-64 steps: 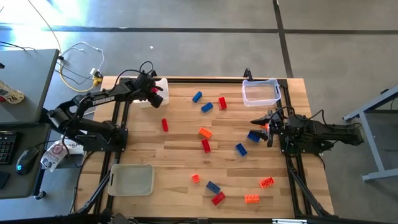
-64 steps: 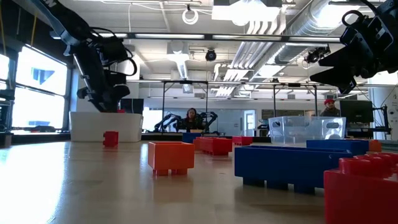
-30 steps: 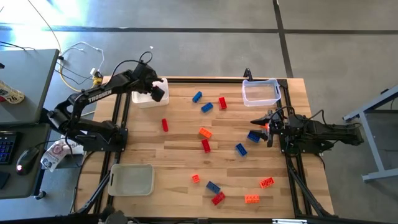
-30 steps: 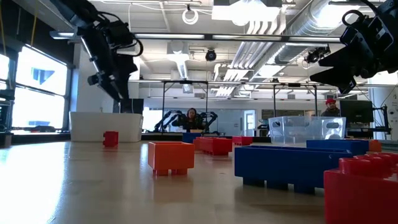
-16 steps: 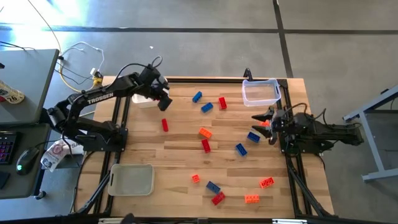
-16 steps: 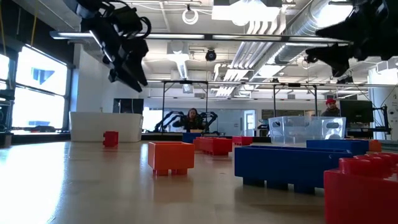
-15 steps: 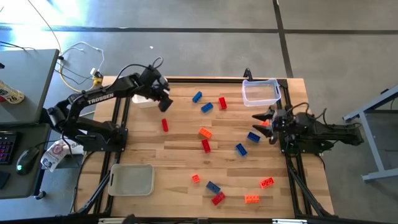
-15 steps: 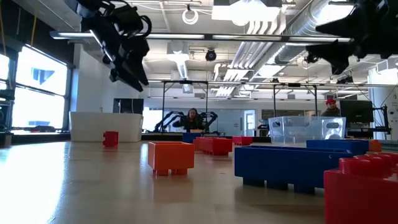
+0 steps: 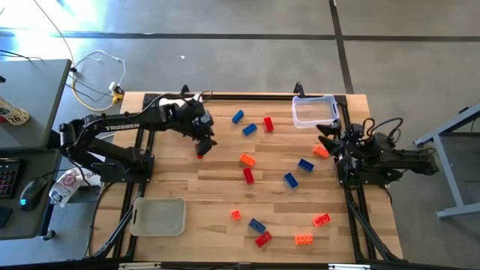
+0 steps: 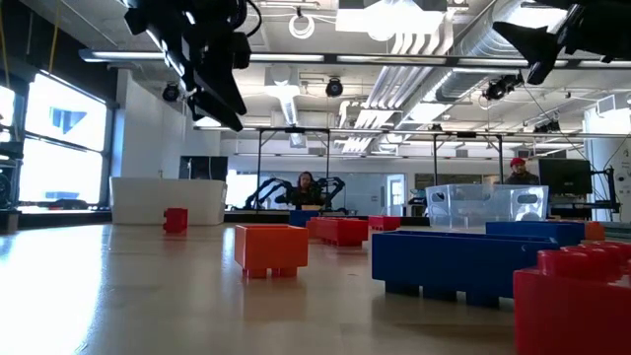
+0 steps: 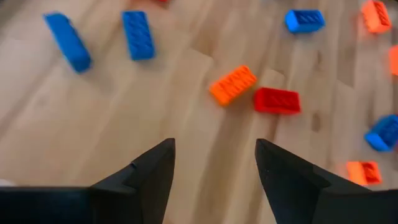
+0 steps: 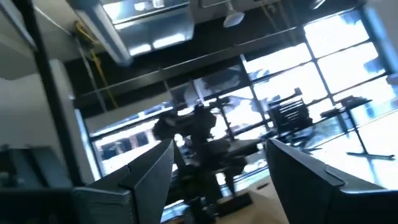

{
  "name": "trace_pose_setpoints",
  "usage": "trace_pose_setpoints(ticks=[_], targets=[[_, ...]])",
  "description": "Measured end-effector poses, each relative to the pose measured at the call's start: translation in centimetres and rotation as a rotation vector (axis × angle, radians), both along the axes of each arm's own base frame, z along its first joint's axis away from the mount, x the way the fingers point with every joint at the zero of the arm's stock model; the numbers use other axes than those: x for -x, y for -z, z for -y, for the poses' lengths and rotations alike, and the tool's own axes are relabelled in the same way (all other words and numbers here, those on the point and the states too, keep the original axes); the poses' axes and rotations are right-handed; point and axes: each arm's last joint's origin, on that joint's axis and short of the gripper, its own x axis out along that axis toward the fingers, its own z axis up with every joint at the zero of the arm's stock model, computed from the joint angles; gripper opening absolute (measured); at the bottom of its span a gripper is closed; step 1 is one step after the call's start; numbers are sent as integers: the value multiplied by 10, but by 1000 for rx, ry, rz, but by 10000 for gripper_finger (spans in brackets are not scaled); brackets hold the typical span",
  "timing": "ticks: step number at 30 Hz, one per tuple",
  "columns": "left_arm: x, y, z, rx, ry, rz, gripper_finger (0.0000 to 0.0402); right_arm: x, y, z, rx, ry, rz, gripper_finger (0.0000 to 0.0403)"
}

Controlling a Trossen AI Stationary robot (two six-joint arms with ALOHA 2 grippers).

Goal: Sort & place blocks by color
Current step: Put the orange game piece into the transparent bin

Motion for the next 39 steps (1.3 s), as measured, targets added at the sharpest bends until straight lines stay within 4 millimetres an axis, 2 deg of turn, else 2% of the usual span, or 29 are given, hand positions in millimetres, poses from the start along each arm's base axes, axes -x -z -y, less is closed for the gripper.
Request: trace_pose_setpoints(ticks=[3,8,15,23,30,34,39], targets=[[-6,0,13,2,47,1,209,2,-10,1,6,62,-60,243],[-14,-1,32,11,108,21,209,4,-24,4,-13,159,-299,243],[-18,-1,46,11,168,22,209,6,-34,8,-171,298,-640,243],[-18,-2,49,8,177,25,209,-8,-51,10,-260,344,-830,243],[-18,-2,49,7,176,25,209,-24,-61,23,-321,455,-1074,243],[-18,-2,49,6,176,25,209,-36,-60,34,-374,427,-1227,243],[-18,-2,49,7,176,25,209,-49,-47,46,-441,351,-1415,243]])
